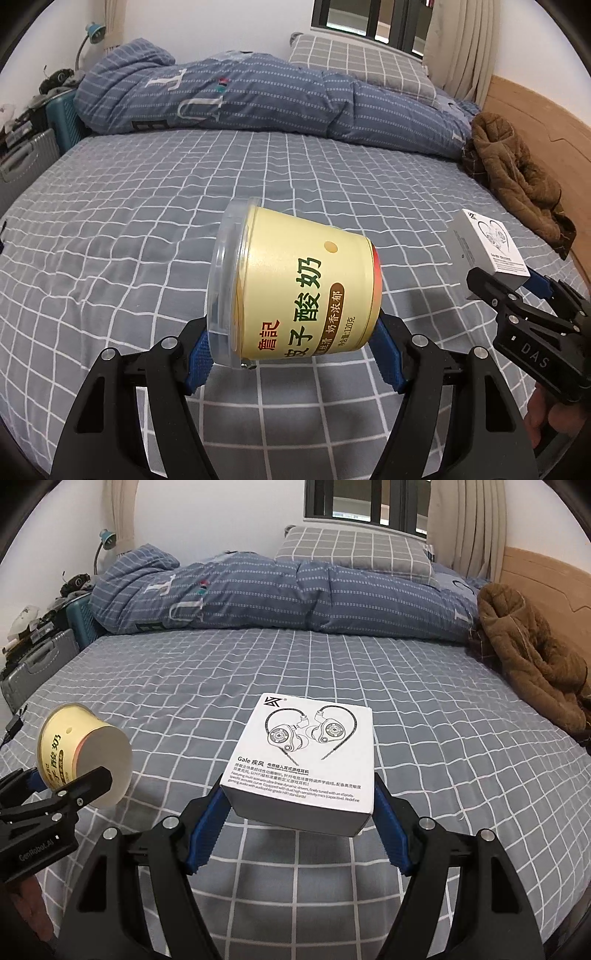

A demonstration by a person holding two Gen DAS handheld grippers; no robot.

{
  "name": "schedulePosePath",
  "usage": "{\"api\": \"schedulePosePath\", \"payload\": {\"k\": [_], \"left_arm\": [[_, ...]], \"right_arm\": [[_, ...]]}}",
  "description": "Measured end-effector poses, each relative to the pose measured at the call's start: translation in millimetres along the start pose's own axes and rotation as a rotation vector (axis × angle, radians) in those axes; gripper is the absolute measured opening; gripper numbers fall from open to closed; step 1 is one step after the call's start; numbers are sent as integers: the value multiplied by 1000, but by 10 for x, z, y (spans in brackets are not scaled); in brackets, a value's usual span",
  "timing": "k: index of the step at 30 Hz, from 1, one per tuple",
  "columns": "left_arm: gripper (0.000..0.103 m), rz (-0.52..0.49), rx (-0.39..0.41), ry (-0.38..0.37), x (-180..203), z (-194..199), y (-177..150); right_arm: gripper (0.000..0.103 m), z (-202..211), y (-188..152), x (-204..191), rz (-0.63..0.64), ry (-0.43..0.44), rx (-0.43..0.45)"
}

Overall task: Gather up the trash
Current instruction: 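Carry the yogurt cup and white box down toward the black bin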

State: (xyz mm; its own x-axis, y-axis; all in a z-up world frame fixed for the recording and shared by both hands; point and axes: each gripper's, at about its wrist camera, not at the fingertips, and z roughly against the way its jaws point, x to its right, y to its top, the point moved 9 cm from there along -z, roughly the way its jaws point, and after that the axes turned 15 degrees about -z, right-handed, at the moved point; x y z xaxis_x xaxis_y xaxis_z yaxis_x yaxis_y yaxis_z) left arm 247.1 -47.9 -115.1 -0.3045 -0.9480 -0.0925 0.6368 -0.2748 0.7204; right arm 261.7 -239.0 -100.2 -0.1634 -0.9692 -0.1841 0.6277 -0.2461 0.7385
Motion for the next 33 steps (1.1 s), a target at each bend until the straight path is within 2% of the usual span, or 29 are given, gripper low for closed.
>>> {"api": "schedulePosePath", "payload": {"k": [19,33], "left_arm": [[69,-3,38,-10,203,639,-100],[69,-14,28,-6,318,913,-333]], "right_arm": [[70,676,-60,-57,1,49,44],[70,1087,-230,-134,16,76,60]]}}
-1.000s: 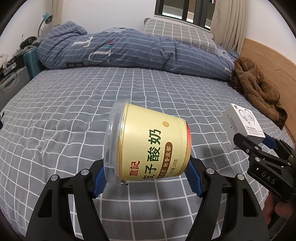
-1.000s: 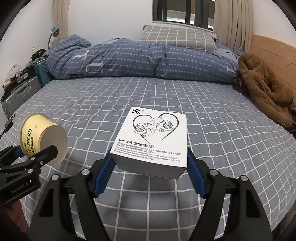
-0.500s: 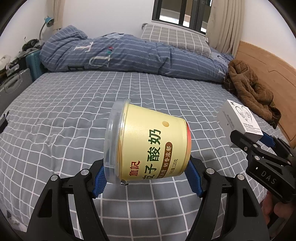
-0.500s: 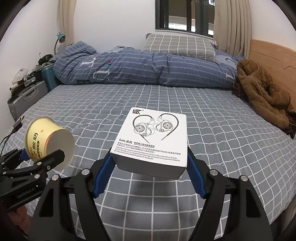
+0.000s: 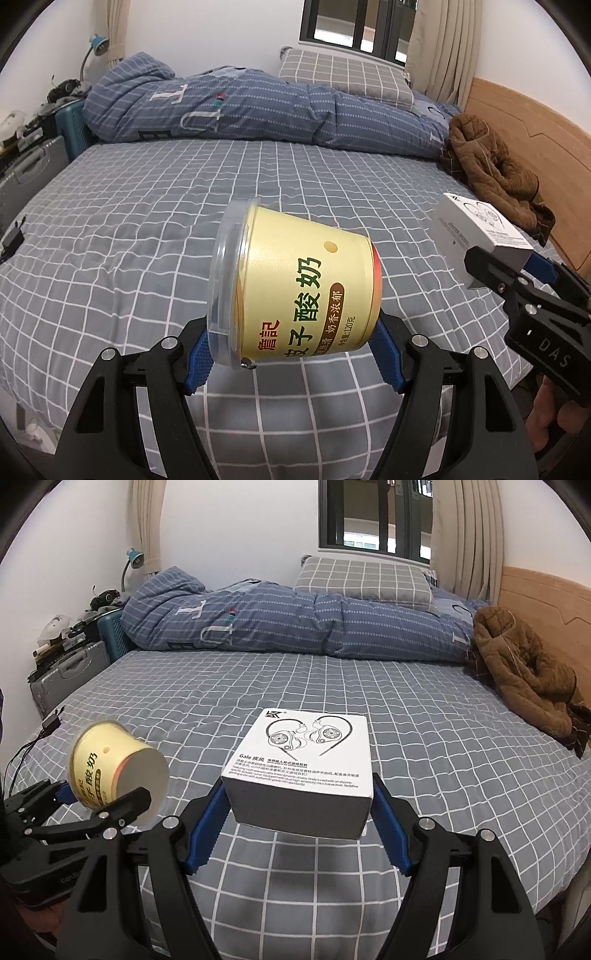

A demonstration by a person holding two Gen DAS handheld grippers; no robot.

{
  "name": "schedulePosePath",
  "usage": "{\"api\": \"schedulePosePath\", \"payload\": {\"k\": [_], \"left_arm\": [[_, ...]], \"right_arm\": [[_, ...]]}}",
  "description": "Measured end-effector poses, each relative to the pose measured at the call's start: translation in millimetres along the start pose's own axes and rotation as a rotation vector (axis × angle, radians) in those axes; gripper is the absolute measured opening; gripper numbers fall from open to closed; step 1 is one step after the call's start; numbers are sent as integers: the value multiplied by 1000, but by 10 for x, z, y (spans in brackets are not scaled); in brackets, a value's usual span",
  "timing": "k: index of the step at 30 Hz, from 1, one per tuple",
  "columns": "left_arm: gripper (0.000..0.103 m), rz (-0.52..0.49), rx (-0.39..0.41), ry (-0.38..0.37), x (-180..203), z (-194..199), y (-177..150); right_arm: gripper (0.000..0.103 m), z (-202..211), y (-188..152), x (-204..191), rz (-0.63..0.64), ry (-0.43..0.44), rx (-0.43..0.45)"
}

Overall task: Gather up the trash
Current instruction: 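Carry the yogurt cup and white box down toward the black bin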

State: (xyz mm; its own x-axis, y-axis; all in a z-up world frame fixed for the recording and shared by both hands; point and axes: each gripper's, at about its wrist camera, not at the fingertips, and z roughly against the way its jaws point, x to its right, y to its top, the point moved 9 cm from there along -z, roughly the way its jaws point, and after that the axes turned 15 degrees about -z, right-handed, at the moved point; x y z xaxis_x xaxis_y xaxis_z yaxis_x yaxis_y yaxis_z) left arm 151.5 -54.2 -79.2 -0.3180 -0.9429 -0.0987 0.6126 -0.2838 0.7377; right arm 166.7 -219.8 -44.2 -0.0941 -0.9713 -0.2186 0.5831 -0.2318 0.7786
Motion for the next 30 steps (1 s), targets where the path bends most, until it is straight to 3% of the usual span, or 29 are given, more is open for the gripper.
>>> {"api": "schedulePosePath", "payload": {"k": [30], "left_arm": [[69,-2,-32,-17,225,450,-593]], "right_arm": [[70,586,-447,28,-23,15,-20]]}}
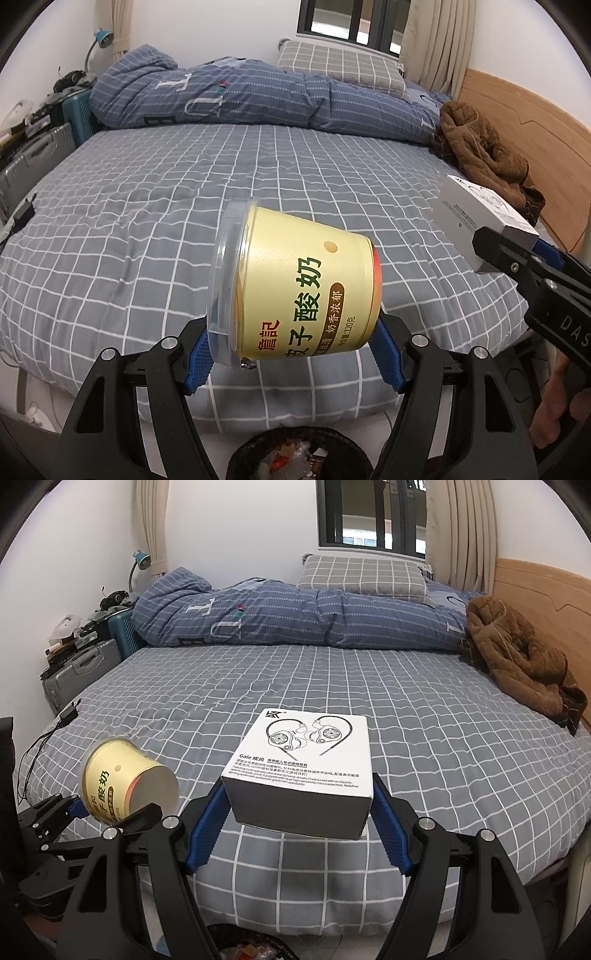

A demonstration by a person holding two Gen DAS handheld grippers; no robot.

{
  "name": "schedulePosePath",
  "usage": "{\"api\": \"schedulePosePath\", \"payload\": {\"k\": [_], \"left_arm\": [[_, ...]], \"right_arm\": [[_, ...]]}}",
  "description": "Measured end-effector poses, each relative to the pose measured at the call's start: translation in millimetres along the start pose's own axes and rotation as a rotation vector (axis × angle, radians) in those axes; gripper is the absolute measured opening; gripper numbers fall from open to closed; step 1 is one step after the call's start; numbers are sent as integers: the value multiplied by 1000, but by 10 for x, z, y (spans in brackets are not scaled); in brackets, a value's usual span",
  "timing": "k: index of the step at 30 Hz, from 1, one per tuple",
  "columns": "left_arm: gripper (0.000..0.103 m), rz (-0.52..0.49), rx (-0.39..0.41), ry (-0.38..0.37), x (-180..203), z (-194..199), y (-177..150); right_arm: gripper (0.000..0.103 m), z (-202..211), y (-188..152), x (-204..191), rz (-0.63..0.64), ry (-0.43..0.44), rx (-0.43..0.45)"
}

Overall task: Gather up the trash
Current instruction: 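Carry the yogurt cup and white box down toward the black bin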

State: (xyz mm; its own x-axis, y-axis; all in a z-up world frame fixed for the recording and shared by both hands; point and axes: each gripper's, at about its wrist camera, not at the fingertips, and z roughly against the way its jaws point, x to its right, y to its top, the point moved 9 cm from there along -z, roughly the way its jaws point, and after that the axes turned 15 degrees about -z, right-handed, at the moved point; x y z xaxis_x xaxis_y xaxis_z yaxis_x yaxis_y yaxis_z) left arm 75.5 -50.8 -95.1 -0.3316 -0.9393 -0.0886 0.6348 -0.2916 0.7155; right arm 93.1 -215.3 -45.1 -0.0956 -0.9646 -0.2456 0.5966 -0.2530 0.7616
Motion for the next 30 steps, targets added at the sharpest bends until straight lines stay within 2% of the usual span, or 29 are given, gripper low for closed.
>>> {"api": "schedulePosePath", "payload": {"k": [18,30], "left_arm": [[69,15,15,-16,127,450,-292],[69,18,-2,-27,244,656,-619]], "right_arm": [[70,333,-305,91,-33,14,-20],[70,508,-557,113,-36,19,-42]]}}
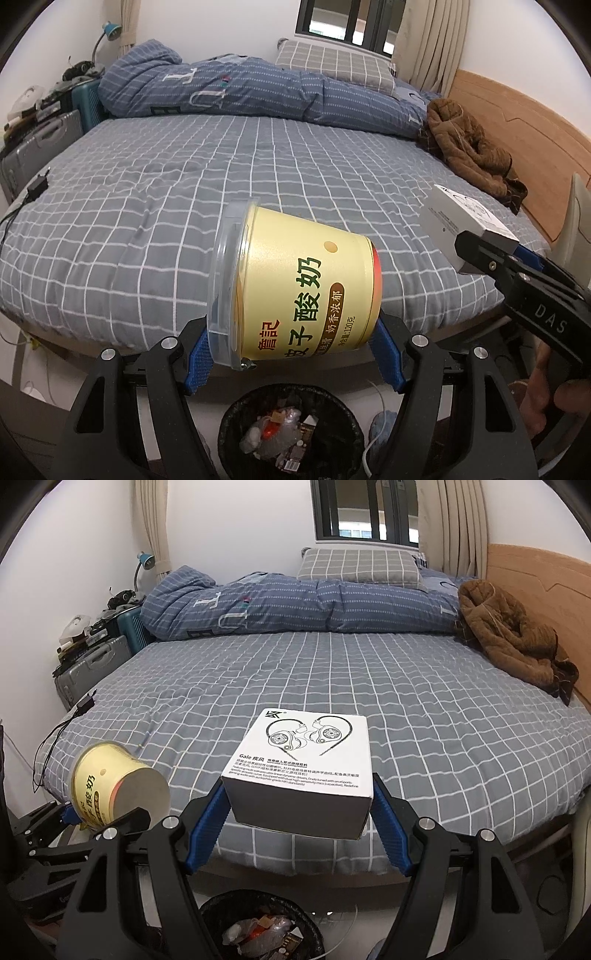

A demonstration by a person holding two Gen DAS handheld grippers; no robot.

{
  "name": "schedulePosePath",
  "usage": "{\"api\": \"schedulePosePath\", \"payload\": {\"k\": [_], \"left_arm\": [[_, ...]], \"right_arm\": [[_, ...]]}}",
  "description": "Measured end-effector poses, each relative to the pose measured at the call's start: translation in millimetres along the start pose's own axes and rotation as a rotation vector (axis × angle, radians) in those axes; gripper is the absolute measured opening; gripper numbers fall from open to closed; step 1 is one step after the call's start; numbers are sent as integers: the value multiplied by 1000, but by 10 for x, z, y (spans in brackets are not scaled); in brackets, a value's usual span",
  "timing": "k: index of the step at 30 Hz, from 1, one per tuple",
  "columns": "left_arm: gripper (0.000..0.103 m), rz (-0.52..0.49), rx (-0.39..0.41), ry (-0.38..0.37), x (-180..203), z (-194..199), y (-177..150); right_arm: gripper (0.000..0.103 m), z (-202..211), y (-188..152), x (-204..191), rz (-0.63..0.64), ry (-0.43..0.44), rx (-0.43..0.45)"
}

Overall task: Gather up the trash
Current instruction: 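Carry the yogurt cup and white box down toward the black bin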

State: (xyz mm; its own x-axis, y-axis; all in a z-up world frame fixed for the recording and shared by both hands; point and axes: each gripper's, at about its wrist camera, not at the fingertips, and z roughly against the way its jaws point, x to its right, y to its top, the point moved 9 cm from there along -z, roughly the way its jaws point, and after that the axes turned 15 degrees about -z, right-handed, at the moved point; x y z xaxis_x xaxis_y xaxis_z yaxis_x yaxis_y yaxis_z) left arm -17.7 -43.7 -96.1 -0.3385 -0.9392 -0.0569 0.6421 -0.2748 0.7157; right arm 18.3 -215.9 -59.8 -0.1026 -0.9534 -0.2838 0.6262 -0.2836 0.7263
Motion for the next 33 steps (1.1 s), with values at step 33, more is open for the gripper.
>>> {"api": "schedulePosePath", "payload": {"k": [33], "left_arm": [[69,41,-174,2,86,222,-993]], "right_arm": [[70,242,-1072,39,-8,-8,-192]]}}
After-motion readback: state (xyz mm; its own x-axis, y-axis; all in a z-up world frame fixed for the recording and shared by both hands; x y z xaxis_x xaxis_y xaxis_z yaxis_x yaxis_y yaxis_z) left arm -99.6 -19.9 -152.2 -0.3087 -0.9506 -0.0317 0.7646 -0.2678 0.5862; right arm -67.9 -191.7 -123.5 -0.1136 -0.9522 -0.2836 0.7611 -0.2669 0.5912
